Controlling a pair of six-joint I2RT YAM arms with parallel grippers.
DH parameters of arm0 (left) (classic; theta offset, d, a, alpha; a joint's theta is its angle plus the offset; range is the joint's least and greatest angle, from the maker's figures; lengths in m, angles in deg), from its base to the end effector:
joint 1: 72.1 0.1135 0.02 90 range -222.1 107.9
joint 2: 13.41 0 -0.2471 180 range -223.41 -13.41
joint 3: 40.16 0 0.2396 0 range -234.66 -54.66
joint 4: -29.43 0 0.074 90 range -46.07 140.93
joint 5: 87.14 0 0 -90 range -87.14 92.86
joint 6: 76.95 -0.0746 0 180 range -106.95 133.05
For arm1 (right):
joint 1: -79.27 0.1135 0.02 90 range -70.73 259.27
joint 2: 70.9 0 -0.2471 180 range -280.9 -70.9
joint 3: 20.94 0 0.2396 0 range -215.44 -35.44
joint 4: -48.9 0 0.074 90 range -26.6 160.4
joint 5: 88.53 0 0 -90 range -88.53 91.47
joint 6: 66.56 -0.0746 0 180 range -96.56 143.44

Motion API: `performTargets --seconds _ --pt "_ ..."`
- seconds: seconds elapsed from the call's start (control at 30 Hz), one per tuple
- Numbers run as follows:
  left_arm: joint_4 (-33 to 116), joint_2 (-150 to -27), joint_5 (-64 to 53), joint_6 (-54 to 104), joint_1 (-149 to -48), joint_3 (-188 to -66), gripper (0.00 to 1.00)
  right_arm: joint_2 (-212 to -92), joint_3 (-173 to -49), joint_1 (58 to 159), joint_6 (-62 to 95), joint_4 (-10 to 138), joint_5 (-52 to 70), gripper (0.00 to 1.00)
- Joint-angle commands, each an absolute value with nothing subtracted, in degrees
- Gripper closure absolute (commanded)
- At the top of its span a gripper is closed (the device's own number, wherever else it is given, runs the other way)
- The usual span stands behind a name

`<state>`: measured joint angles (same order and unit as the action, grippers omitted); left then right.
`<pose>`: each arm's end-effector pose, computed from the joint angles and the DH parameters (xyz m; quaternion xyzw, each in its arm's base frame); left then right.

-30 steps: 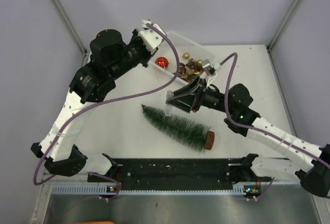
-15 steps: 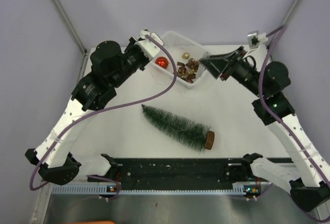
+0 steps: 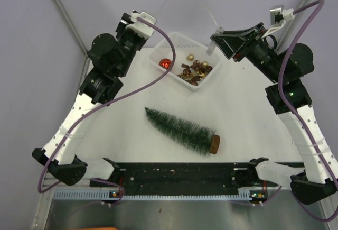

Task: Decorate the small christmas tree

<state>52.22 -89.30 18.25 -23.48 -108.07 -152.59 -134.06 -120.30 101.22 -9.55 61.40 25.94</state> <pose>0.2496 -0.1567 0.5305 0.2768 0.5557 0.0865 0.7792 0.2034 0.1153 0.5325 -0.1252 0.5490 0.4803 0.6725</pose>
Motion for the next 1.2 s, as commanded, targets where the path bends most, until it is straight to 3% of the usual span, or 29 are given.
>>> performTargets --seconds 0.0,0.07,0.17,0.43,0.63,0.73,0.87,0.93,1.17 --pt "47.6 -87.1 17.9 -20.3 -104.5 -153.1 0.66 -134.3 -122.5 100.7 -9.4 61.2 27.5 1.00" --pt "48.8 -86.7 16.2 -19.1 -103.1 -153.1 0.89 -133.6 -121.2 100.7 -9.5 61.6 27.1 1.00" --pt "53.4 -86.6 12.4 -15.0 -99.7 -154.5 1.00 -131.4 -117.8 100.8 -9.4 61.7 27.3 1.00" --pt "54.2 -87.5 6.1 -15.9 -91.3 -156.8 1.00 -122.9 -104.6 100.8 -9.3 67.0 26.5 1.00" --pt "58.2 -82.1 -7.8 -35.8 -91.0 -152.3 1.00 -116.4 -93.7 100.7 -12.2 69.1 32.1 1.00" --pt "58.9 -79.2 -8.8 -39.6 -91.3 -152.6 1.00 -114.0 -89.0 100.8 -14.8 66.5 36.4 1.00" --pt "41.4 -78.4 -2.7 -38.3 -91.5 -154.8 1.00 -113.6 -88.9 100.8 -16.1 61.9 37.9 1.00" --pt "35.3 -80.7 -1.4 -39.5 -91.4 -160.2 1.00 -115.1 -91.0 100.8 -17.7 58.2 39.5 1.00" --pt "35.7 -87.7 -4.2 -45.4 -91.5 -181.8 1.00 -120.6 -99.3 101.2 -25.2 43.7 45.0 1.00"
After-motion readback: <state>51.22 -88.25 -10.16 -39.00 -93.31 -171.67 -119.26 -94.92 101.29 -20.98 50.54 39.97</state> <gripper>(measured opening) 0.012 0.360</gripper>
